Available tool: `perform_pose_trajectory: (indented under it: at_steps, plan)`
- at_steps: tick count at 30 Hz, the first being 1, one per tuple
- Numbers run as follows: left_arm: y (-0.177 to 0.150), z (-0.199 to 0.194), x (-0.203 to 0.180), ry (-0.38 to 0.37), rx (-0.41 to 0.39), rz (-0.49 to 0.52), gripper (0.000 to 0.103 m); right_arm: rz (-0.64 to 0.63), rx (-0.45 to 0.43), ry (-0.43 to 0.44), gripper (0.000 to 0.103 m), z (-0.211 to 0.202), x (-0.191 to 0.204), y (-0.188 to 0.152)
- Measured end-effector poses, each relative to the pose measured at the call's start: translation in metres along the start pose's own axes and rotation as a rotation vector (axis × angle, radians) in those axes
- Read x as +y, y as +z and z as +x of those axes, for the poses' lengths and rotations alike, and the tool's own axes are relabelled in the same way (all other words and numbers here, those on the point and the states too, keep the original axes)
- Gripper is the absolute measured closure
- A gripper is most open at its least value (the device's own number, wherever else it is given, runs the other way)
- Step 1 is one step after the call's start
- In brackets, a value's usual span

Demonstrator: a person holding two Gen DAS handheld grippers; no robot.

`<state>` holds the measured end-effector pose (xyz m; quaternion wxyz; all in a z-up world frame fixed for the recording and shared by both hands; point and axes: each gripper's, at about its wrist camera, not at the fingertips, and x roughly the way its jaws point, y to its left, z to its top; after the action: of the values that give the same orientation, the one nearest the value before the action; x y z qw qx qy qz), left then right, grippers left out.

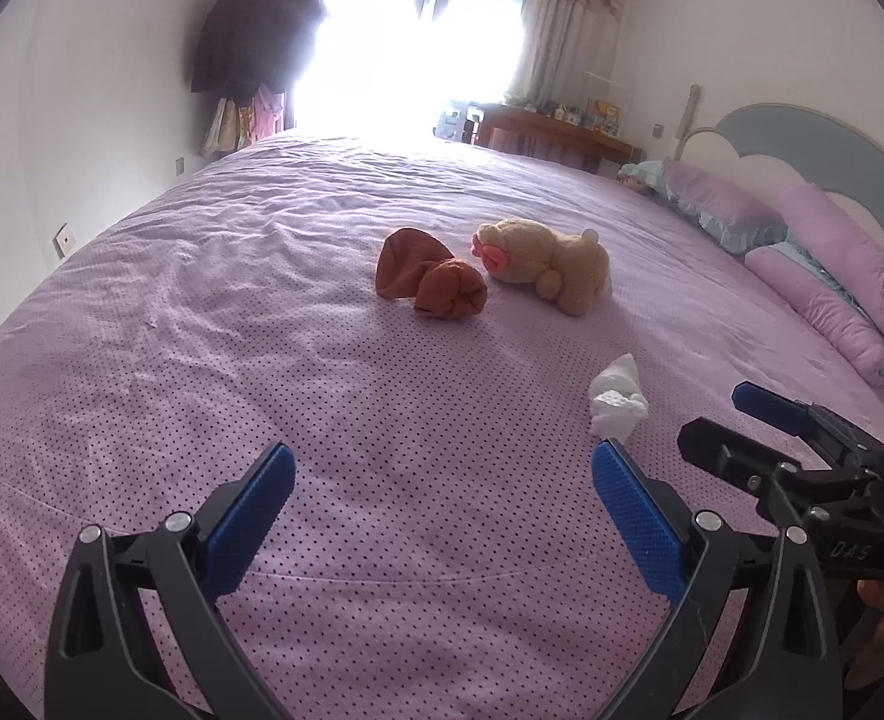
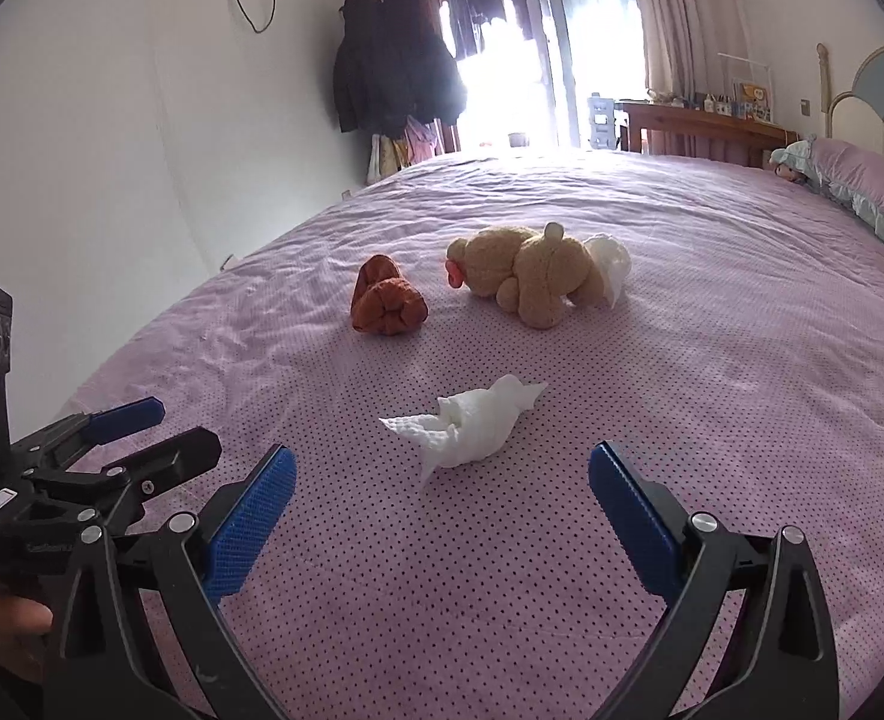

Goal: Collect trash
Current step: 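Grasp the white tissue with the right gripper while the left grasps the orange sock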

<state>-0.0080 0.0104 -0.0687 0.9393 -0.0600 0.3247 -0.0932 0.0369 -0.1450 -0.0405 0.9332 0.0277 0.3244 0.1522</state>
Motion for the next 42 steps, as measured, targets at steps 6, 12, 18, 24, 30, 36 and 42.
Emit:
perform_pose_trajectory:
  at_steps: [6, 12, 18, 24, 30, 36, 42]
  plan:
    - [0.010, 0.021, 0.009, 0.004, 0.016, -0.018, 0.004, -0.020, 0.111, -0.077, 0.009, 0.054, -0.002, 0.014]
    - [0.016, 0.037, 0.012, 0.007, 0.039, -0.024, 0.004, 0.057, 0.196, -0.041, 0.070, 0.080, -0.024, 0.020]
    - [0.023, 0.048, 0.008, 0.003, 0.047, -0.026, 0.004, 0.034, 0.102, 0.012, 0.076, 0.050, -0.027, 0.020]
    - [0.045, 0.074, -0.001, 0.038, 0.056, -0.015, 0.004, 0.034, 0.068, 0.039, 0.076, 0.031, -0.030, 0.026]
    - [0.079, 0.126, -0.005, 0.113, 0.106, -0.031, 0.004, 0.025, 0.041, 0.068, 0.076, 0.019, -0.029, 0.029]
    - [0.100, 0.165, -0.010, 0.161, 0.143, -0.013, 0.004, 0.019, 0.031, 0.072, 0.076, 0.011, -0.036, 0.030]
    - [0.098, 0.187, -0.003, 0.154, 0.182, -0.030, 0.031, 0.041, 0.038, 0.119, 0.076, 0.011, -0.047, 0.028]
